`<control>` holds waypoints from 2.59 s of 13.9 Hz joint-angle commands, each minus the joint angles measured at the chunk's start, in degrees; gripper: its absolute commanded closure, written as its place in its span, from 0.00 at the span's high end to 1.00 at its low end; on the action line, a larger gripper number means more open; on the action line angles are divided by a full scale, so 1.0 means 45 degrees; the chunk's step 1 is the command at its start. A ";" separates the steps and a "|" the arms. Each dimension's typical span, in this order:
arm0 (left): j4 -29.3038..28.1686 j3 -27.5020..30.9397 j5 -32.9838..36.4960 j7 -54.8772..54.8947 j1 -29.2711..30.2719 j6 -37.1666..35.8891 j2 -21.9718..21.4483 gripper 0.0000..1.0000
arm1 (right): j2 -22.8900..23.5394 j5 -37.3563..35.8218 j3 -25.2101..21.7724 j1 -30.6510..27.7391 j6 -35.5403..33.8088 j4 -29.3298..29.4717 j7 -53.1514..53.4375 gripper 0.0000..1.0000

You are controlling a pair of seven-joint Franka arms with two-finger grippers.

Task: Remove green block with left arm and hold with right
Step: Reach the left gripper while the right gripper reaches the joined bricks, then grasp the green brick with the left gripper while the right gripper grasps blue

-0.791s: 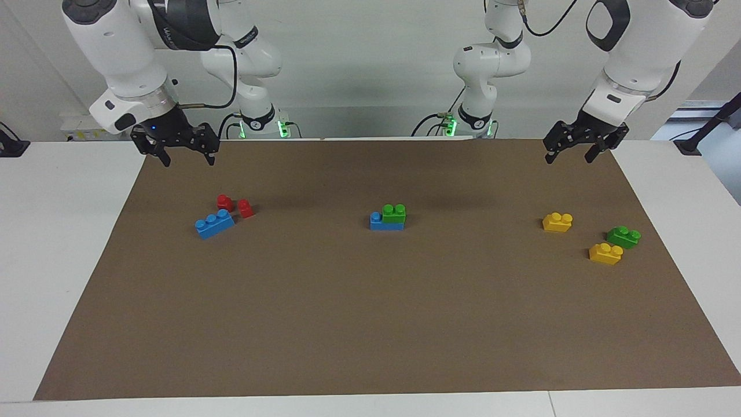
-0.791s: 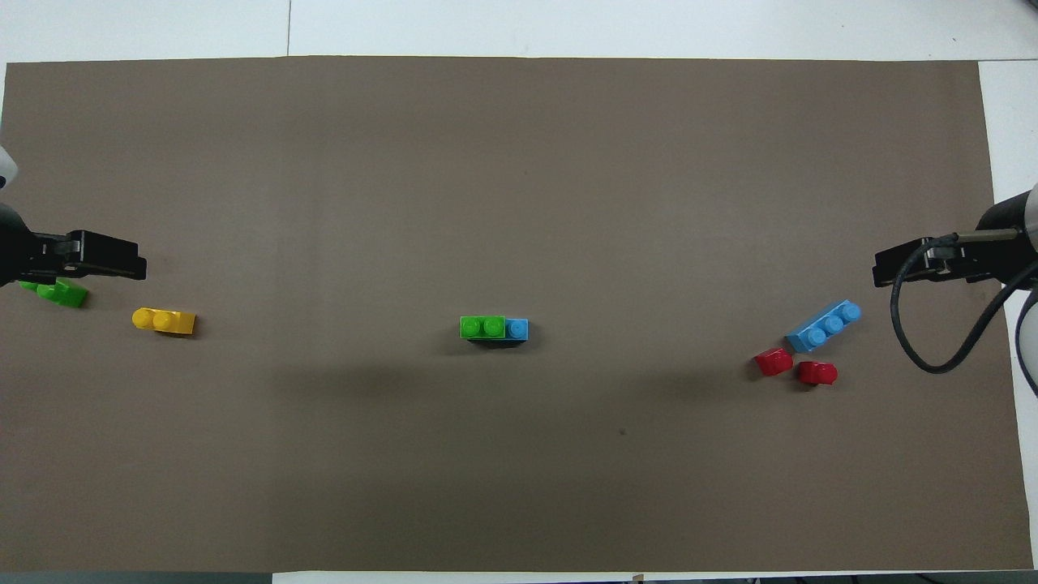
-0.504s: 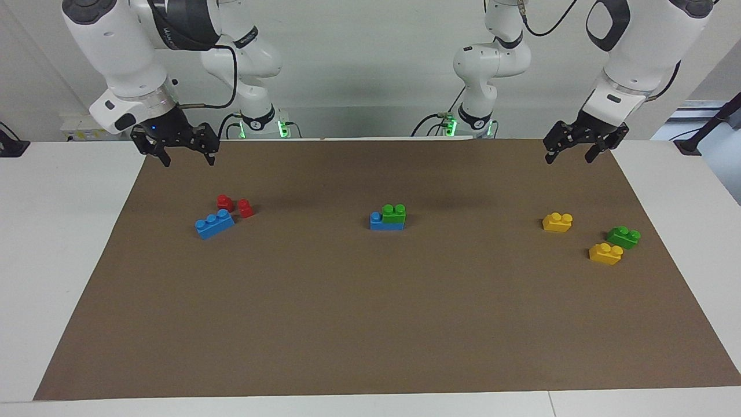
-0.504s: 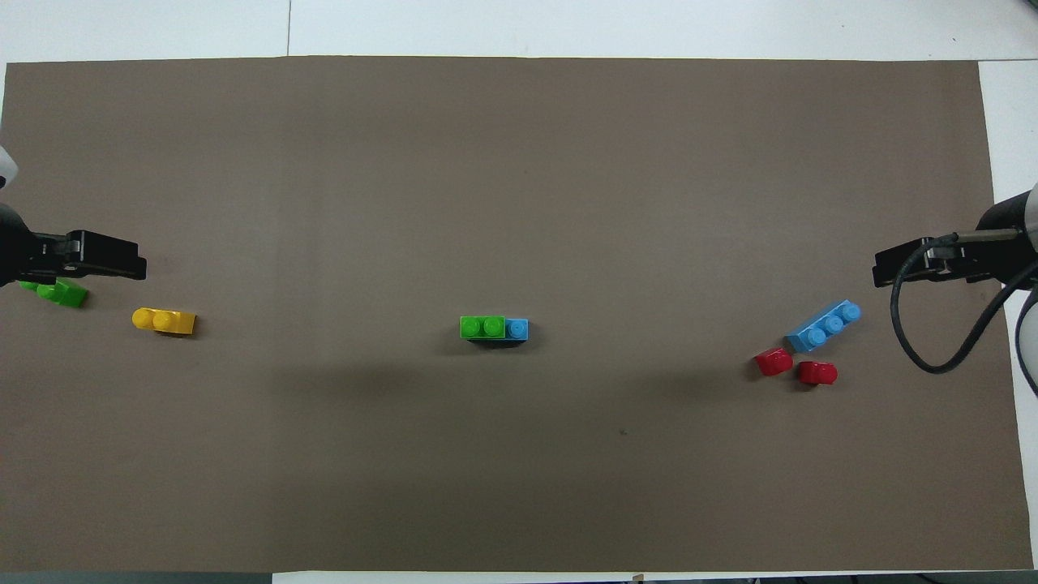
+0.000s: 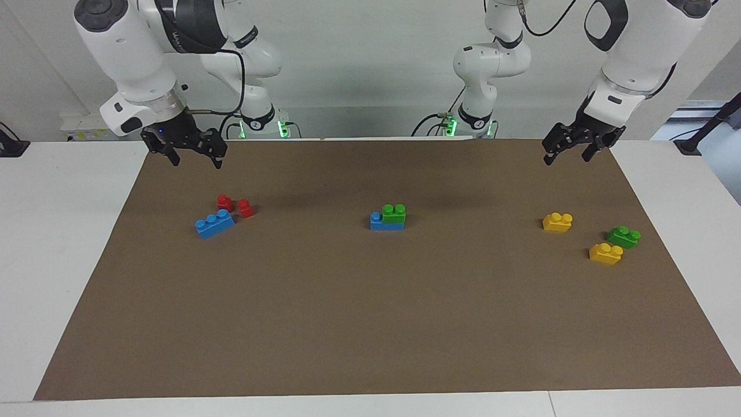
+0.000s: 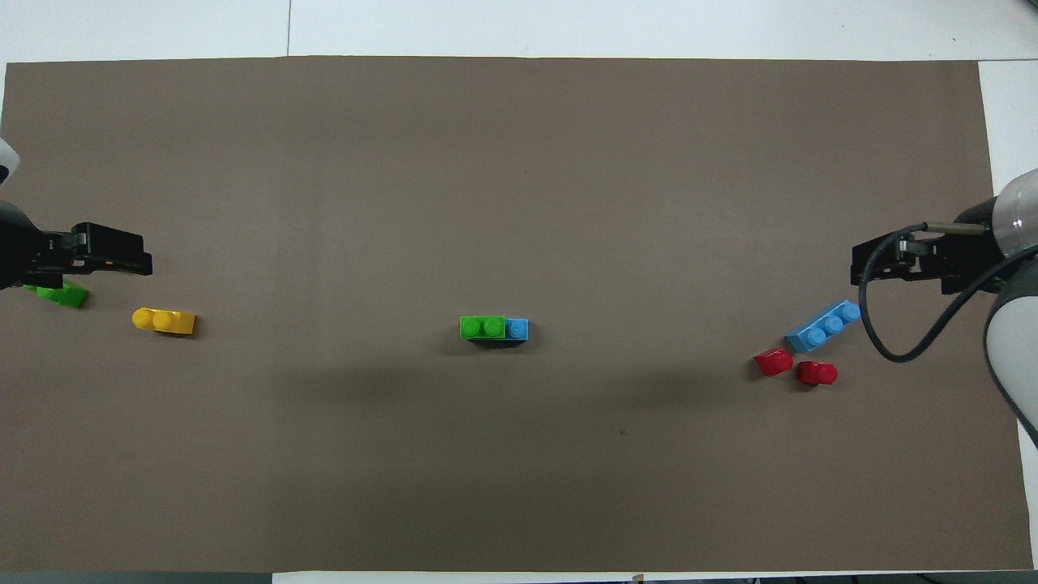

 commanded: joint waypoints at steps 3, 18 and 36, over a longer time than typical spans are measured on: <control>-0.0305 -0.0086 -0.0362 -0.4101 -0.0736 0.0364 -0.0256 1.00 | -0.0168 0.2112 0.0070 0.0917 0.1234 -0.1206 0.7053 0.96; -0.4174 -0.0066 -0.0343 -2.1155 -0.5561 0.4524 -0.0708 1.00 | 0.2096 0.7544 0.0070 0.5196 0.9340 -0.4547 1.7303 0.96; -0.3725 -0.0066 0.1060 -2.6940 -0.7730 0.7689 0.3220 1.00 | 0.4754 0.9320 0.0070 0.7326 1.3756 -0.4587 1.6425 0.96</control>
